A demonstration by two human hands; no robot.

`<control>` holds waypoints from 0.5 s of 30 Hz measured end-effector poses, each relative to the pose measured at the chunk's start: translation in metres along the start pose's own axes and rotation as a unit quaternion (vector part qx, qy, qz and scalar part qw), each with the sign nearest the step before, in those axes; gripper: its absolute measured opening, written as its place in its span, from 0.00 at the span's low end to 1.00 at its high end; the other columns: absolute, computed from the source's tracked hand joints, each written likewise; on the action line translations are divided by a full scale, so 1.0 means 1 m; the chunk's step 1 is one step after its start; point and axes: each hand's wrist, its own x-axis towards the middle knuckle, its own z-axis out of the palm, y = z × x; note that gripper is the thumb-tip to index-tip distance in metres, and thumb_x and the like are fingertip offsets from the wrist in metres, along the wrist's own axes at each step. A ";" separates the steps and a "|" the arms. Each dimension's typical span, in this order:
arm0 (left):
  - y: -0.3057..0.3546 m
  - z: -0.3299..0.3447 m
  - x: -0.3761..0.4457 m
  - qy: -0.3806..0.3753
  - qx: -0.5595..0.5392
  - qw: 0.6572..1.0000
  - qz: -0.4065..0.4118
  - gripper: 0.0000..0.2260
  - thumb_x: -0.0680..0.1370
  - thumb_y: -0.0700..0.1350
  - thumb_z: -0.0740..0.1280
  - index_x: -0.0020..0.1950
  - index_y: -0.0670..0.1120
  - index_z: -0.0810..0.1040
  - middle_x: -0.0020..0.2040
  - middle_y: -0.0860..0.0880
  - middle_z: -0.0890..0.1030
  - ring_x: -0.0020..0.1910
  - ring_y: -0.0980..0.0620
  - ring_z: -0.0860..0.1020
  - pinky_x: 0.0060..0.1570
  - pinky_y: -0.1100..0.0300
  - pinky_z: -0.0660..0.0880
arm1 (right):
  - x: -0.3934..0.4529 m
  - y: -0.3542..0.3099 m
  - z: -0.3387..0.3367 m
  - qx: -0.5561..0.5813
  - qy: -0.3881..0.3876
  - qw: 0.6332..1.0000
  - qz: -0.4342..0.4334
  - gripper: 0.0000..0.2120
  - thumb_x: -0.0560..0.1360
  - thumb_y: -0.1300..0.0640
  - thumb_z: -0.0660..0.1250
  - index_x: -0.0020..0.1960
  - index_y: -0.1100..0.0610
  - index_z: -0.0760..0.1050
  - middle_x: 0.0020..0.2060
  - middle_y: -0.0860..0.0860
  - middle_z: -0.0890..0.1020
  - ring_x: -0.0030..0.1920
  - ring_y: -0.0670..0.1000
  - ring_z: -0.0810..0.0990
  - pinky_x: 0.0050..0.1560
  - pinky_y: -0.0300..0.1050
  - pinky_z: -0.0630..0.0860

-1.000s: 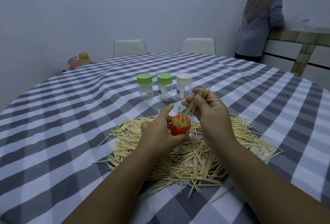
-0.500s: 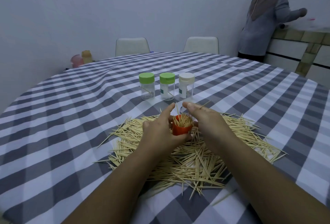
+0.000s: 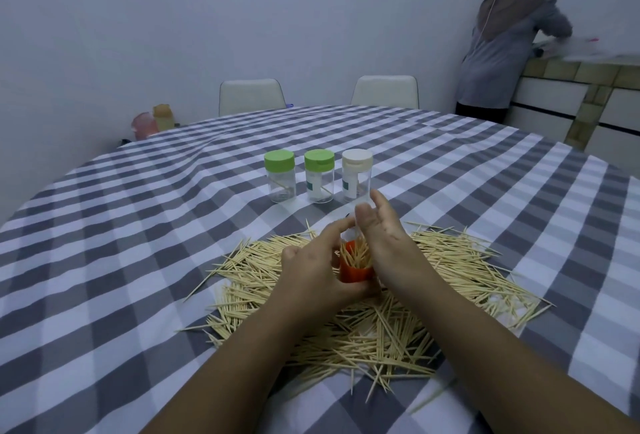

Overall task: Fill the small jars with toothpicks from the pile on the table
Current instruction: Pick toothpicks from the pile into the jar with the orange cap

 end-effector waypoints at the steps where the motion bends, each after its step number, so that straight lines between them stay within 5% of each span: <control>1: 0.000 0.000 0.000 0.001 0.004 1.000 0.004 0.34 0.64 0.60 0.75 0.67 0.66 0.64 0.46 0.64 0.77 0.53 0.62 0.75 0.64 0.48 0.65 | 0.000 0.000 0.001 -0.003 0.006 1.000 -0.001 0.30 0.77 0.40 0.51 0.77 0.45 0.48 0.48 0.32 0.68 0.58 0.42 0.69 0.58 0.41 0.65; 5: 0.002 0.000 0.000 0.010 0.008 0.999 0.033 0.24 0.64 0.59 0.73 0.58 0.64 0.70 0.43 0.63 0.77 0.48 0.62 0.76 0.60 0.47 0.69 | 0.008 0.010 0.001 -0.134 0.009 0.991 0.002 0.29 0.77 0.38 0.49 0.76 0.44 0.52 0.71 0.48 0.64 0.72 0.51 0.59 0.70 0.51 0.58; 9: 0.002 0.000 0.000 0.001 0.009 1.000 0.021 0.30 0.63 0.61 0.75 0.59 0.69 0.64 0.45 0.64 0.76 0.52 0.59 0.76 0.61 0.47 0.69 | 0.008 0.003 -0.009 -0.190 -0.006 0.982 0.022 0.38 0.70 0.31 0.44 0.77 0.45 0.51 0.76 0.48 0.55 0.76 0.51 0.47 0.73 0.57 0.48; 12: 0.001 0.000 -0.001 -0.010 0.018 1.000 -0.005 0.40 0.61 0.64 0.74 0.66 0.75 0.55 0.53 0.59 0.77 0.58 0.51 0.74 0.62 0.46 0.69 | 0.004 -0.005 -0.023 -0.122 -0.007 0.992 0.020 0.41 0.65 0.28 0.42 0.75 0.44 0.56 0.75 0.50 0.61 0.74 0.55 0.57 0.72 0.58 0.55; 15: 0.000 0.000 0.000 -0.013 0.024 1.000 -0.012 0.42 0.63 0.62 0.75 0.69 0.74 0.53 0.60 0.55 0.76 0.61 0.48 0.72 0.65 0.46 0.68 | 0.006 -0.006 -0.042 -0.091 0.005 0.995 0.045 0.34 0.72 0.31 0.47 0.72 0.47 0.65 0.68 0.49 0.70 0.68 0.50 0.66 0.64 0.50 0.61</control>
